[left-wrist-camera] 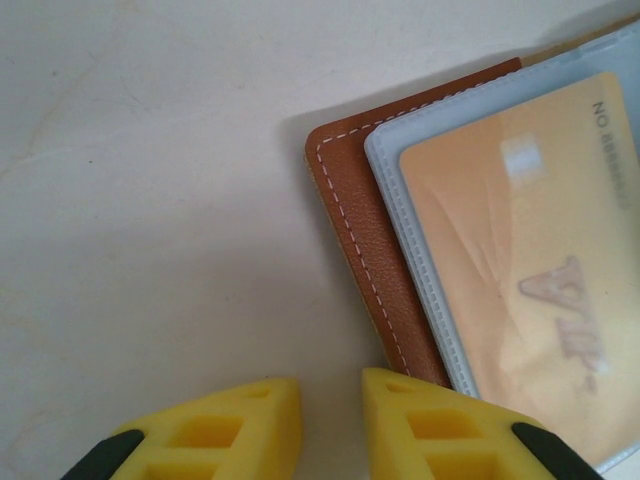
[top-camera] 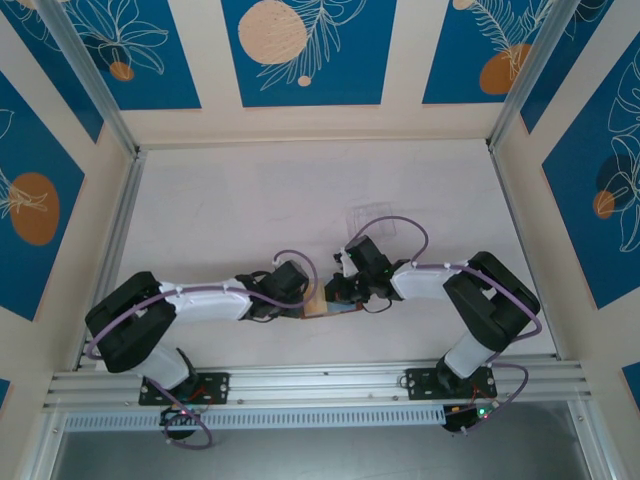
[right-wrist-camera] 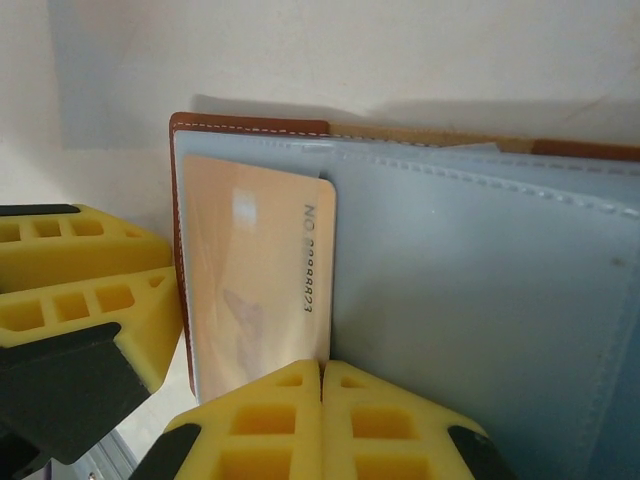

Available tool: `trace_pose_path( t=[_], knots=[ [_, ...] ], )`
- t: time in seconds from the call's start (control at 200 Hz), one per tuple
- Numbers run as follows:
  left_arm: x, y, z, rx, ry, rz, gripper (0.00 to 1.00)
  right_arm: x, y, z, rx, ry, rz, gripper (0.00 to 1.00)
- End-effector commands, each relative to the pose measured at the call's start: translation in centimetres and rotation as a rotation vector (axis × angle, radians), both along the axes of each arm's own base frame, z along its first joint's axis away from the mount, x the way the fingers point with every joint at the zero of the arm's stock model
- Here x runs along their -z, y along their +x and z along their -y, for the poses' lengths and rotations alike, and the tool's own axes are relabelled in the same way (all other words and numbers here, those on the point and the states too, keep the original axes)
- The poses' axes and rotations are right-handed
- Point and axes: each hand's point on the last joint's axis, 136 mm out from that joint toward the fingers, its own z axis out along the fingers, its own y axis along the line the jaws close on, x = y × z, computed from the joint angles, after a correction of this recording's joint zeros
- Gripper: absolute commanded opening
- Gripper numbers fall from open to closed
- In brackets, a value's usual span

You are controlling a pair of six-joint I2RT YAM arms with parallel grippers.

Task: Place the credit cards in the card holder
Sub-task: Insert the credit card into the card slot, then close the card holder at the center of the table.

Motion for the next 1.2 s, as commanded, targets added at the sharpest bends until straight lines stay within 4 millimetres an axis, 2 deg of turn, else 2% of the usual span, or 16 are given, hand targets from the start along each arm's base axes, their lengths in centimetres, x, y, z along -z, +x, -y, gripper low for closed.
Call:
trace_pose_path(
  t=[0.0,0.17,0.27,0.37,0.595,0.695,0.785,0.86,1.01,1.12,1.195],
  knots=[
    [2.7,-0.6,1.7,0.037,-0.037,-0.046,0.24,-0.1,-1.1,-1.0,-0.062,0.022,-0.012,0.0],
    [2.8,-0.6,1.7,0.029,-0.037,-0.046,0.24,-1.6,-0.7,-1.4,-0.062,0.045,0.01,0.0],
    [3.1,-0.7,0.9,-0.002,-0.018,-0.045,0.24,-2.6,-0.4,-0.6,-0.045,0.001,0.022,0.12],
    [3.7,-1.1,0.2,-0.02,-0.005,-0.054,0.24,-3.7,-0.1,1.1,-0.006,-0.063,0.033,0.24],
    [4.2,-1.4,-0.1,-0.027,-0.009,-0.064,0.24,-6.7,0.1,5.4,0.067,-0.228,0.083,0.36],
    [4.2,-1.4,0.1,-0.024,-0.013,-0.064,0.24,-6.8,0.5,8.5,0.133,-0.385,0.11,0.43],
    [4.3,-1.4,0.1,-0.021,-0.015,-0.064,0.24,-6.1,1.1,10.2,0.166,-0.494,0.113,0.48],
    [4.2,-1.4,0.2,-0.021,-0.018,-0.065,0.24,-5.3,1.4,11.0,0.176,-0.575,0.102,0.49],
    [4.2,-1.4,0.1,-0.024,-0.021,-0.063,0.24,-3.8,1.8,10.0,0.141,-0.607,0.086,0.49],
    [4.1,-1.5,0.0,-0.025,-0.022,-0.06,0.24,-2.9,2.1,10.8,0.154,-0.684,0.075,0.39],
    [4.0,-1.4,0.0,-0.02,-0.023,-0.057,0.24,-2.8,2.1,10.8,0.148,-0.686,0.075,0.23]
  ],
)
